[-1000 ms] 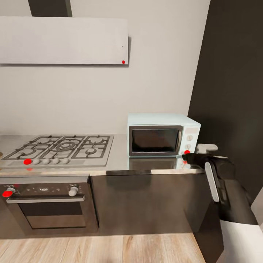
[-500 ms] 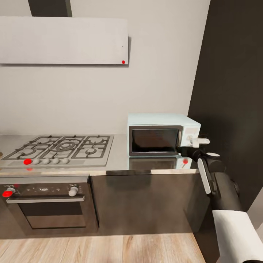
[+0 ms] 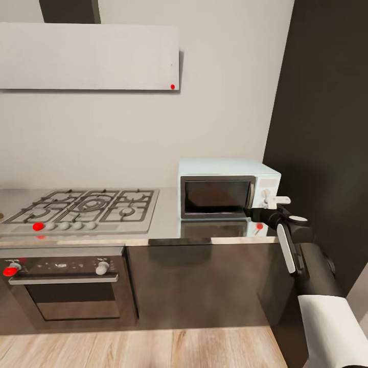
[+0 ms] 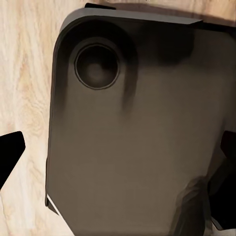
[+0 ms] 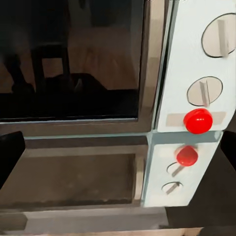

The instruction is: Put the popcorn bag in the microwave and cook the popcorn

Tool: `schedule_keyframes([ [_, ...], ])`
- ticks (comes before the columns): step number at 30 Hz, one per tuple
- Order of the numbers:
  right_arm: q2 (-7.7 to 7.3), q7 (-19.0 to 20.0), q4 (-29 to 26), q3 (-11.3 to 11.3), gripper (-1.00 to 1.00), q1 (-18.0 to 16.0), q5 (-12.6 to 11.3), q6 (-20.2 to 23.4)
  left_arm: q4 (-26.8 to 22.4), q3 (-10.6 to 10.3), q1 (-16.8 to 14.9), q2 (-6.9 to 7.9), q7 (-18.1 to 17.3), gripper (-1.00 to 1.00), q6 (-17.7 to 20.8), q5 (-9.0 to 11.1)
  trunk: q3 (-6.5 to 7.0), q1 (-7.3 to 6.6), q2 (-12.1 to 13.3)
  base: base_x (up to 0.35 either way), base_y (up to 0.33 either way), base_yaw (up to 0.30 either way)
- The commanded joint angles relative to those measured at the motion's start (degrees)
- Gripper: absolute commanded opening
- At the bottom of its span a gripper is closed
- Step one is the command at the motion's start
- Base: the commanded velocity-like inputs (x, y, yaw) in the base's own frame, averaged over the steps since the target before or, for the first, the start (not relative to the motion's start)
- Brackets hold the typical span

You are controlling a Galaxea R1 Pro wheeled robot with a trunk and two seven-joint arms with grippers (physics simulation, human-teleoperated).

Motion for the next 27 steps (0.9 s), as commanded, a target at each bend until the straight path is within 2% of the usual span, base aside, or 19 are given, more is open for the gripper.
schedule_keyframes([
  [1,0.0,0.3,-0.05,-0.06,1.0,-0.04,0.12,0.27,-0.02,-0.01,-0.01,0.0,0.06,1.0,-0.11,0.44,-0.06,0.01,-0.03,0.111,0.0,0.0],
  [3,-0.06,0.27,-0.05,-0.15,1.0,-0.04,0.13,0.21,-0.03,0.0,-0.01,0.01,0.06,1.0,-0.11,0.44,-0.06,0.01,-0.03,0.167,0.0,0.0],
  [7,-0.08,0.29,-0.05,-2.28,1.0,-0.04,0.32,0.2,-0.03,0.0,-0.01,0.0,0.0,1.0,-0.11,0.46,-0.06,0.01,-0.03,0.149,-0.041,0.0],
  [9,-0.08,0.3,-0.05,-2.5,1.0,-0.04,0.42,0.21,-0.03,0.0,-0.01,-0.05,0.02,1.0,-0.11,0.45,-0.06,0.01,-0.03,0.034,-0.013,0.0],
  [17,-0.07,0.21,-0.05,-2.62,1.0,-0.04,0.52,0.26,-0.03,0.0,-0.01,0.01,0.06,1.0,-0.11,0.46,-0.06,0.01,-0.03,0.003,-0.154,0.0],
  [27,0.39,-0.02,-0.14,-2.34,1.0,-0.04,0.74,0.27,-0.03,0.0,-0.01,-0.07,0.07,1.0,-0.11,0.48,-0.06,0.01,-0.03,0.0,-0.015,0.0],
])
